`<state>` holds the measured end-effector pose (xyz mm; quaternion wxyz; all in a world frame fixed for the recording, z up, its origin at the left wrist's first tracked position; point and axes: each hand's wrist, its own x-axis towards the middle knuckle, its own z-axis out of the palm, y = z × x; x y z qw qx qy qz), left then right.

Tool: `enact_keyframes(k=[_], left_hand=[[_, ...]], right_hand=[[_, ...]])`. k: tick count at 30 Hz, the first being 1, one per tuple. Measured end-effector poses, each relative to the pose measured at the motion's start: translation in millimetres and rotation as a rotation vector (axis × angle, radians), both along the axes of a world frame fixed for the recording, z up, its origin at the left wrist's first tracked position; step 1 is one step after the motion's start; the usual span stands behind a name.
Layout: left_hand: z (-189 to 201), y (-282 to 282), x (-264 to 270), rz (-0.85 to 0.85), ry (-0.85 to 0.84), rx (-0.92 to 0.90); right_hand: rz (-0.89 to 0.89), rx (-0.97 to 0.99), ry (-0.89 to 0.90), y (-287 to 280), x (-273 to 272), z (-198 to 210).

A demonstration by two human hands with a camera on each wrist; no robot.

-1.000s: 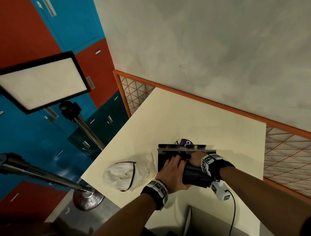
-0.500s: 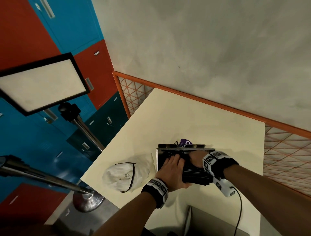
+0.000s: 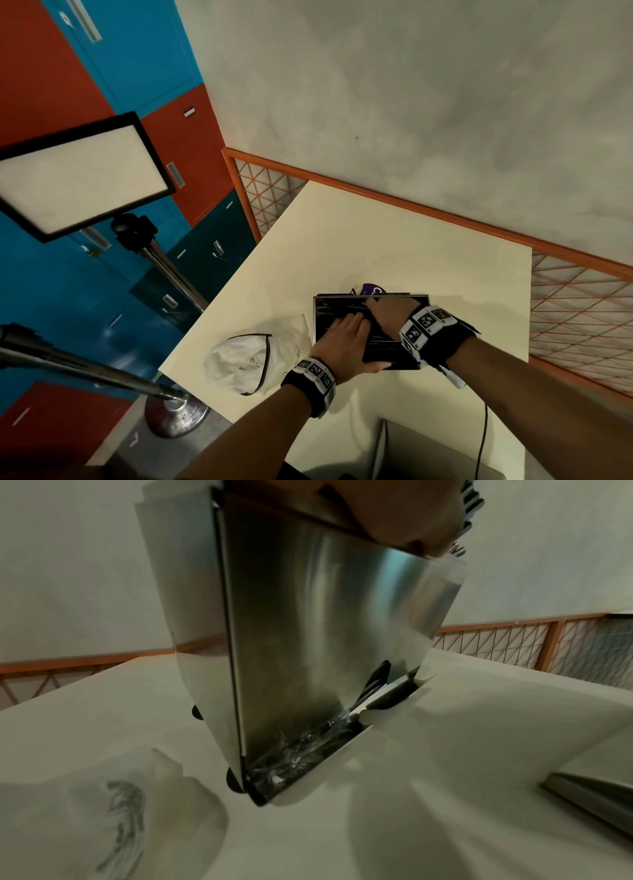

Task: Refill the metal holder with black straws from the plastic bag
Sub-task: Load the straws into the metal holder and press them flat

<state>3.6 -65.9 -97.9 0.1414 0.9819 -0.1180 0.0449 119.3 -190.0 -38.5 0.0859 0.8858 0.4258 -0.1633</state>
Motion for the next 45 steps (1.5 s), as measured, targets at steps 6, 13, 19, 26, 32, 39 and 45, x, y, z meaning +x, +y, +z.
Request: enact_keyframes(k=[6, 13, 19, 26, 32, 39, 45], left_hand=[[8, 2, 5, 0.006, -0.160, -0.005], [16, 1, 8, 0.102, -0.183, -0.049], [16, 2, 14, 0.161, 0.078, -0.106], [16, 6, 25, 0.152, 0.158, -0.005], [16, 11, 23, 0.120, 0.148, -0.012], [16, 9, 34, 0.059, 0.158, -0.030], [9, 9, 28, 0.049, 0.172, 0.026]], right_hand=[[-0.048, 0.045, 0.121, -3, 3, 5], [-0.001, 0.033, 0.144, -3, 6, 14], [-0.047, 0.034, 0.335, -13, 18, 20], [-0.479, 0.347, 0.475, -50, 25, 30], [-1.069, 1.378, 0.470, -85, 5, -5], [-0.959, 1.275, 0.447, -47, -42, -7], [-0.714, 0.880, 0.340, -49, -28, 2]])
